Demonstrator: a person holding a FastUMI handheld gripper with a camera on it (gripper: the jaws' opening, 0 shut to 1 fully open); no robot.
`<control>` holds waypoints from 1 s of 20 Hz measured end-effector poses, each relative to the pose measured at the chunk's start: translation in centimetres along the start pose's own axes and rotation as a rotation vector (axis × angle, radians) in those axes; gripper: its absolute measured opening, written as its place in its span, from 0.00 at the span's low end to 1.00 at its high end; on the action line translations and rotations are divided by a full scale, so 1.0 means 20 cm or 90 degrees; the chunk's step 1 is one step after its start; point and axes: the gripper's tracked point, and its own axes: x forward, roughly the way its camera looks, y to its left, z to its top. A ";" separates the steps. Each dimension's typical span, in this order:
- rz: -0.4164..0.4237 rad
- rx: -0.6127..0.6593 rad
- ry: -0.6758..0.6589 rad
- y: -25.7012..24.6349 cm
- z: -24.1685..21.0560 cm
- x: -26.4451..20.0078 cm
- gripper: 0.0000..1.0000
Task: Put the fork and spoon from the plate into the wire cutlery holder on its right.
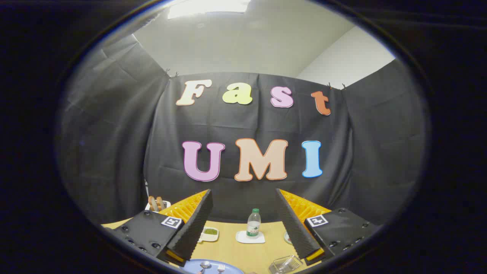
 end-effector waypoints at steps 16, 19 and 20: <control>0.016 -0.004 0.020 0.04 -0.04 0.02 1.00; 0.018 -0.003 0.030 0.05 -0.07 0.02 1.00; 0.019 -0.005 0.038 0.05 -0.09 0.02 1.00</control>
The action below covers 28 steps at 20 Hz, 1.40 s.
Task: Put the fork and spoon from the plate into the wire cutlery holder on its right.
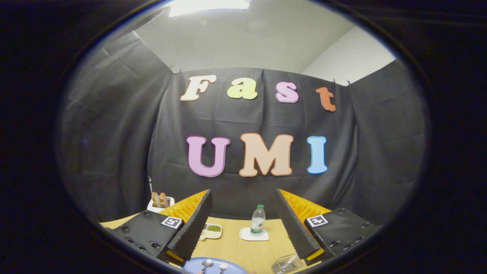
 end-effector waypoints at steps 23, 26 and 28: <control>0.103 -0.048 0.302 0.26 -0.97 -0.15 1.00; 0.112 -0.066 0.361 0.27 -1.16 -0.22 1.00; 0.118 -0.085 0.400 0.27 -1.28 -0.26 1.00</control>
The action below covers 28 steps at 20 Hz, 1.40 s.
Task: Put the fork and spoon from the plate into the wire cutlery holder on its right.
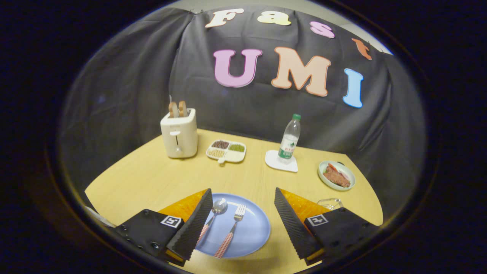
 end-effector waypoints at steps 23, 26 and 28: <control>0.015 -0.028 0.251 0.04 -0.66 0.11 0.22; 0.019 -0.012 0.269 0.02 -0.66 0.08 0.09; 0.030 -0.006 0.275 0.01 -0.63 0.06 0.08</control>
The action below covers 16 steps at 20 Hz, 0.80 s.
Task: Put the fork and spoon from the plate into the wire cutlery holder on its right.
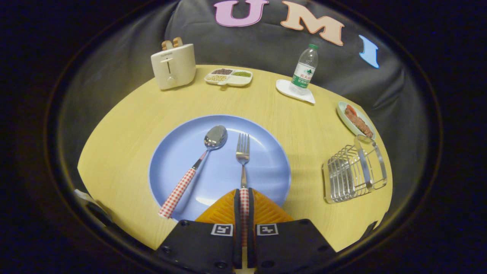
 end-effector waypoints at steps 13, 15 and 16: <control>0.057 0.001 0.013 -0.36 0.16 -0.26 0.08; 0.063 -0.005 0.012 -0.43 0.19 -0.30 0.08; 0.065 -0.008 0.014 -0.48 0.19 -0.32 0.08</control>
